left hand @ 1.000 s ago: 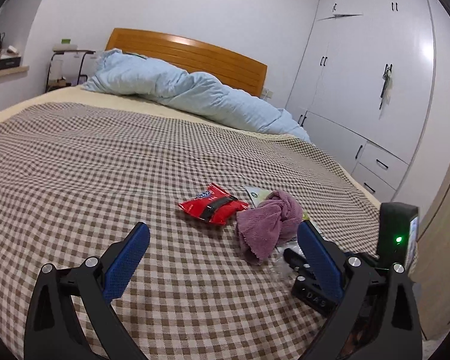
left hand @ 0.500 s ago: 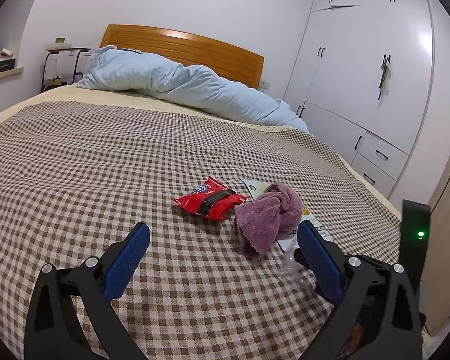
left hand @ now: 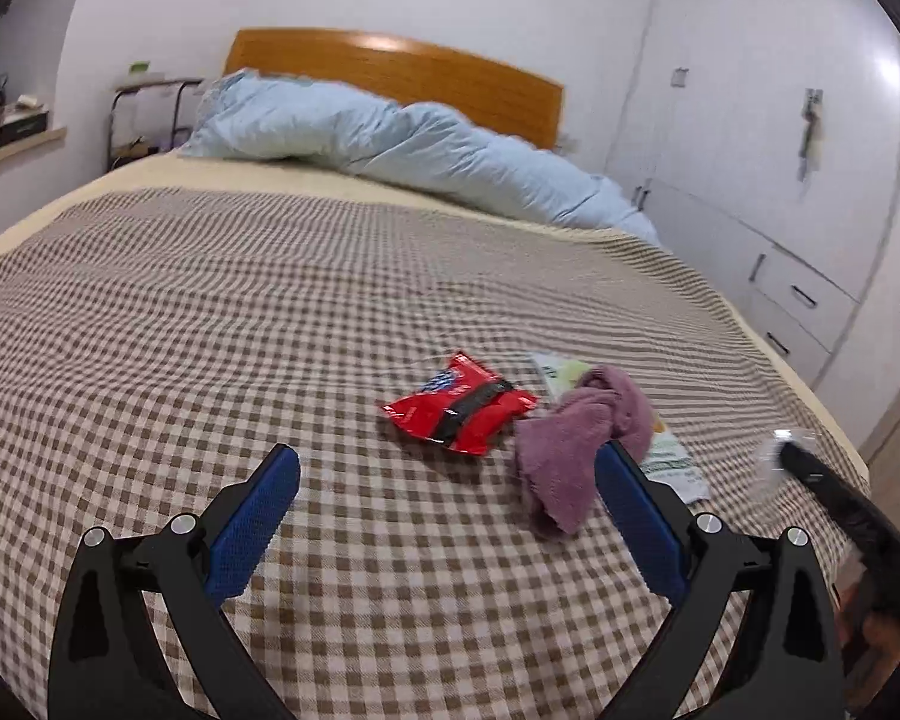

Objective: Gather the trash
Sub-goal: 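Grasp the clear plastic wrapper with the right gripper while the left grasps the red packet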

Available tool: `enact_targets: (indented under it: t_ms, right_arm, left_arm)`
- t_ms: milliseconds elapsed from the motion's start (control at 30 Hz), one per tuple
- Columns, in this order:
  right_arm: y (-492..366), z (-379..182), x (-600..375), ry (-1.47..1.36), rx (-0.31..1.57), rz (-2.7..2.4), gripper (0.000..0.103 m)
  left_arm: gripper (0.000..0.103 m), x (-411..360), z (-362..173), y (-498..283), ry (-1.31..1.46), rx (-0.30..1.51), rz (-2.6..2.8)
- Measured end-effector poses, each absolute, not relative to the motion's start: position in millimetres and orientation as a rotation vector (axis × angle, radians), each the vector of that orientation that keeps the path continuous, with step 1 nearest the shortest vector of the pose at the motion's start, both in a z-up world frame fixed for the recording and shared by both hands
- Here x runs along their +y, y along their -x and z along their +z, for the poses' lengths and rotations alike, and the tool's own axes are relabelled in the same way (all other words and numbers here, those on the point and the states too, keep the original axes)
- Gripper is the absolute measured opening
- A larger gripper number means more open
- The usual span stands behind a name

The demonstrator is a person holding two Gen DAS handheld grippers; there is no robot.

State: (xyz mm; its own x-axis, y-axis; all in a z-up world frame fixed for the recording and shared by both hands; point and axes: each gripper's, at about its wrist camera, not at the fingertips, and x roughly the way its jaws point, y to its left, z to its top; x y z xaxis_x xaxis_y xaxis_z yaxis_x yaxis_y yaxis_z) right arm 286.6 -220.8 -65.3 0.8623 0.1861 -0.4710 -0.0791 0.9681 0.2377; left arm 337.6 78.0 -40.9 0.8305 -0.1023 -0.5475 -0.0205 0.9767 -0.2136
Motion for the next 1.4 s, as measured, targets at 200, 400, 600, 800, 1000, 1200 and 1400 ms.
enact_targets:
  t_ms: [200, 400, 600, 800, 1000, 1200, 1400]
  right_arm:
    - [-294.2, -67.1, -263.0, -0.300, 0.506, 0.046, 0.031]
    - [-295.2, -67.1, -287.3, -0.342, 0.505, 0.002, 0.032]
    - [-294.4, -68.6, -294.9, -0.332, 0.495, -0.024, 0.032]
    - [-299.1, -72.9, -294.6, -0.314, 0.508, -0.034, 0.032]
    - [-301.4, -74.1, -288.8, -0.314, 0.509, -0.027, 0.032]
    - [-301.6, -73.9, -287.8, -0.317, 0.508, -0.017, 0.032]
    - [-302.5, -75.0, -288.6, -0.319, 0.507, -0.008, 0.032]
  left_arm:
    - [0.095, 87.2, -45.6, -367.2, 0.223, 0.627, -0.003]
    - [0.095, 74.6, -55.5, -402.6, 0.160, 0.687, -0.032]
    - [0.095, 63.6, -72.4, -434.4, 0.078, 0.765, 0.013]
    - [0.095, 60.1, -93.0, -458.0, 0.129, 0.852, -0.034]
    - [0.085, 48.7, -93.9, -463.2, 0.114, 0.834, -0.038]
    - [0.074, 46.1, -91.7, -460.4, 0.127, 0.819, -0.053]
    - [0.065, 54.9, -90.4, -455.4, 0.154, 0.816, -0.060]
